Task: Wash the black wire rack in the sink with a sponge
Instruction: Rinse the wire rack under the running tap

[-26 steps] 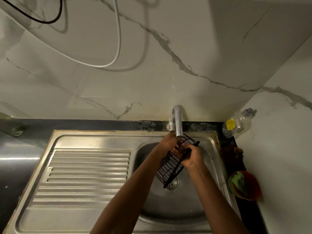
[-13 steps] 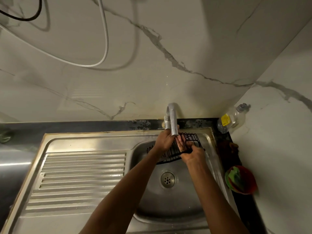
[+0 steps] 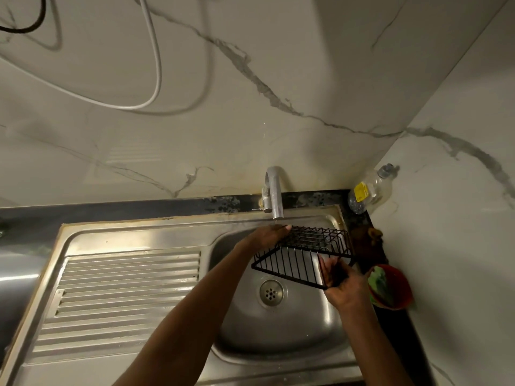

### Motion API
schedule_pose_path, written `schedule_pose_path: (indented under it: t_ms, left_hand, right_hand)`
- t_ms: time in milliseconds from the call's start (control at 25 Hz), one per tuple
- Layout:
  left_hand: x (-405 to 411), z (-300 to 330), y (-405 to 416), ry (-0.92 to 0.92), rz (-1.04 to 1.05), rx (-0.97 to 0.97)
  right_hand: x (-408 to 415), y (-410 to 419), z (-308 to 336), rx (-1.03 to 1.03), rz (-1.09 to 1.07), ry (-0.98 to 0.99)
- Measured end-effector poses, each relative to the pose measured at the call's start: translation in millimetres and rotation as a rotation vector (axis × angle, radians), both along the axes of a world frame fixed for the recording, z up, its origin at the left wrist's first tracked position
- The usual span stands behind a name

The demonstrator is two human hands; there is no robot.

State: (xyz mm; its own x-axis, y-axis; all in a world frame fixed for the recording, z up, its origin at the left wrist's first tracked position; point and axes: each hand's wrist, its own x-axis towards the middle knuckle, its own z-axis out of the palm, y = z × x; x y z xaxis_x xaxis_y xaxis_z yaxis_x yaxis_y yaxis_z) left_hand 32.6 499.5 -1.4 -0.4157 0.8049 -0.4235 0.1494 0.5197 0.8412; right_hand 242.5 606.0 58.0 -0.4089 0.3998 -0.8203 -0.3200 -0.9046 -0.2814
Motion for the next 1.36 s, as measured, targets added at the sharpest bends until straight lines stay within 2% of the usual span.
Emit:
schedule_pose_path:
  t_ms: [120,200,320,480,720,760,800,920,960,1080,1240,1360]
  left_hand:
    - [-13,-36,5,0.021,0.149,-0.171]
    - [-10,-27,-5,0.003,0.322,-0.346]
    - [1,-21,-12,0.008,0.469,-0.439]
    - [6,-19,-9,0.219,0.441,-0.544]
    - [16,-26,-6,0.202,0.404,-0.645]
    - [15,-33,0,0.138,0.421,-0.662]
    - [7,-54,7,-0.008,0.522,-0.610]
    - [4,-86,31,-0.574,0.925,-0.286]
    - [9,-72,38,-0.668,0.966,-0.209]
    - [17,-2,43,-0.757,1.000,-0.115]
    - [1,15,36,-0.851,0.992,-0.198]
    - [-11,40,25,-0.857,1.010,-0.127]
  right_hand:
    - [12,2,-3,0.040,0.053,0.007]
    - [13,-2,2,0.077,0.079,0.037]
    - [5,-11,7,0.104,0.069,0.011]
    - [-12,-25,10,0.079,0.015,-0.055]
    - [-57,-46,19,0.023,-0.076,-0.095]
    - [-62,-48,19,0.010,-0.100,-0.079]
    - [-67,-49,17,0.006,-0.122,-0.068]
    - [-76,-53,12,-0.029,-0.175,-0.002]
    - [-78,-56,13,-0.030,-0.186,0.046]
    - [-83,-57,9,-0.042,-0.217,0.112]
    - [-102,-66,-1,0.038,-0.164,0.103]
    - [-122,-80,-5,0.085,-0.088,0.080]
